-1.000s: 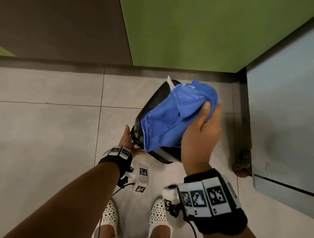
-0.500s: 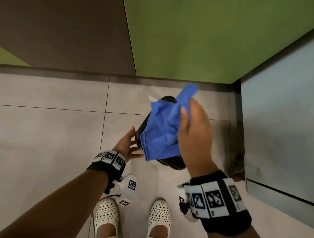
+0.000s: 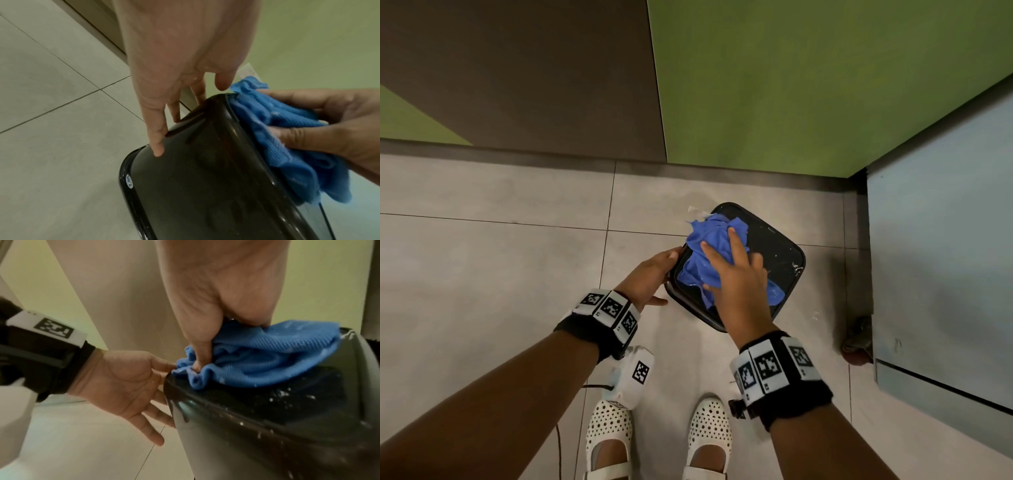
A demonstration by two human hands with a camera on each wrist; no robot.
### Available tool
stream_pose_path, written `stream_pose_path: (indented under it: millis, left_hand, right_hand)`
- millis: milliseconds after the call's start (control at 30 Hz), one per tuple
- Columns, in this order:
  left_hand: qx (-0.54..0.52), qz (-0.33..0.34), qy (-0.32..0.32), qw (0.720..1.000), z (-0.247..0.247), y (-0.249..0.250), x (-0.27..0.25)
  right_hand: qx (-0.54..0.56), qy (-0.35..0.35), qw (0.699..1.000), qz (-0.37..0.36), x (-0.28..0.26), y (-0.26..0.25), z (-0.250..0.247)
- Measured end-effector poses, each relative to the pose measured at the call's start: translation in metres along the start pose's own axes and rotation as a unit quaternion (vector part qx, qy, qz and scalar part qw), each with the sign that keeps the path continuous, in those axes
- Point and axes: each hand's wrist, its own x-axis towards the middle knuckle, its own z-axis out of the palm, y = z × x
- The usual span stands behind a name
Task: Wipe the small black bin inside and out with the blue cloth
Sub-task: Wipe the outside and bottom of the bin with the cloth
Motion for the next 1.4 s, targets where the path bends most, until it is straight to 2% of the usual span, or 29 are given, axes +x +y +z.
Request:
stream_pose_path:
  millis: [233,300,433,567,700,833,933,1000,1067,1200,1267,1367,1400]
  left_hand:
    - [0.025,-0.002,0.009,1.0,0.007,0.005,-0.006]
    - [0.029,0.002,0.015,0.999,0.01,0.007,-0.007]
    - [0.076,0.063,-0.003,0.995,0.016,0.01,-0.012]
    - [0.111,0.081,-0.022,0.99,0.017,0.006,-0.009]
    - [0.085,0.071,-0.03,0.993,0.016,0.005,-0.004]
    - [0.056,0.06,-0.064,0.995,0.022,0.003,-0.005]
    - [0.025,0.061,-0.049,0.997,0.027,0.001,-0.005]
    - [0.009,0.054,-0.043,0.998,0.027,0.002,-0.004]
    - [-0.007,0.045,-0.041,0.998,0.026,0.003,-0.004]
    - [-0.056,0.026,-0.03,0.998,0.028,0.003,-0.004]
    - [-0.082,0.023,-0.019,0.996,0.031,0.001,-0.005]
    - [-0.102,0.026,-0.002,0.994,0.036,0.0,-0.006]
    - [-0.108,0.025,0.003,0.994,0.037,0.0,-0.006]
  right_hand:
    - [-0.057,-0.014,0.997,0.055,-0.009,0.005,-0.054]
    - [-0.091,-0.037,0.994,0.042,-0.003,0.006,-0.054]
    - [-0.102,-0.063,0.992,0.05,0.014,0.017,-0.025]
    - [-0.135,-0.005,0.991,-0.001,0.016,0.022,0.009]
    - [-0.163,0.045,0.986,0.017,0.03,0.032,0.017]
    - [-0.115,0.116,0.982,0.093,0.052,0.045,0.013]
    - [-0.07,0.152,0.974,0.155,0.063,0.032,0.021]
    - [-0.078,0.157,0.979,0.099,0.065,0.018,0.026]
    - [-0.126,0.122,0.984,0.021,0.066,0.016,0.026]
    - [-0.174,0.087,0.978,-0.072,0.072,0.036,0.013]
    - [-0.151,0.106,0.982,-0.033,0.074,0.044,0.008]
    - [-0.088,0.127,0.98,0.124,0.077,0.037,0.006]
    - [-0.076,0.118,0.98,0.141,0.078,0.031,0.006]
